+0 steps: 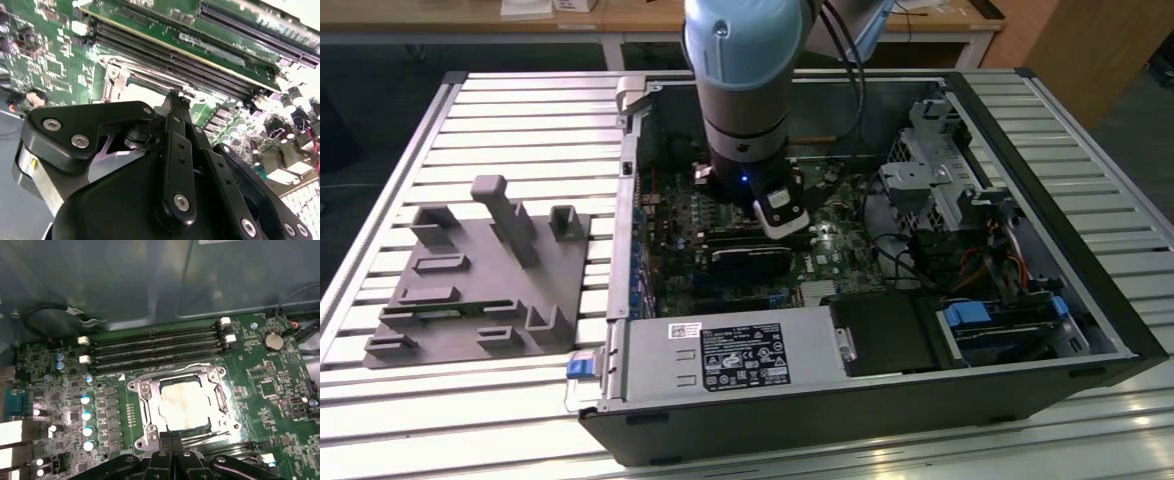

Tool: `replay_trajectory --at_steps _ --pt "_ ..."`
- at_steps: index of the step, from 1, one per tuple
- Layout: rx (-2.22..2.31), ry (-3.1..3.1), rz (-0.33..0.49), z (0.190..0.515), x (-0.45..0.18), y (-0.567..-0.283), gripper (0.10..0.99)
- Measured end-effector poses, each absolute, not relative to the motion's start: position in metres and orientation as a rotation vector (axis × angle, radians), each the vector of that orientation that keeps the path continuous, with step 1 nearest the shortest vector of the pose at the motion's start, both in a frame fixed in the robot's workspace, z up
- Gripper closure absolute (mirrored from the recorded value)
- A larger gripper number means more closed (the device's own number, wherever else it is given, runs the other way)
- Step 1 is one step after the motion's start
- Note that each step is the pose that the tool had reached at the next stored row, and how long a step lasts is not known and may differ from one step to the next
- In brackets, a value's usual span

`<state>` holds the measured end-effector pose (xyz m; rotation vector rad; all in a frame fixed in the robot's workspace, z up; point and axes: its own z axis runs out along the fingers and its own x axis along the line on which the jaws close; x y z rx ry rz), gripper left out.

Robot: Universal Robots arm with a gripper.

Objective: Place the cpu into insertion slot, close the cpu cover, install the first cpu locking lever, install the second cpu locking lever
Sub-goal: 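Install the second cpu locking lever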

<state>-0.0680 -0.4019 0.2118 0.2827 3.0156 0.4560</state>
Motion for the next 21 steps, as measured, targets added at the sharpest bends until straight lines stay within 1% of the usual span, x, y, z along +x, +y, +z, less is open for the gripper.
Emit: replay_trajectory --at_steps 4,12,21 --pt "0.297 3.016 0.411 0.212 -0.065 -0.399 0.980" --pt "0.298 3.018 0.385 0.211 -0.062 -0.376 0.980" --pt "0.305 3.019 0.338 0.210 -0.051 -0.364 0.980"
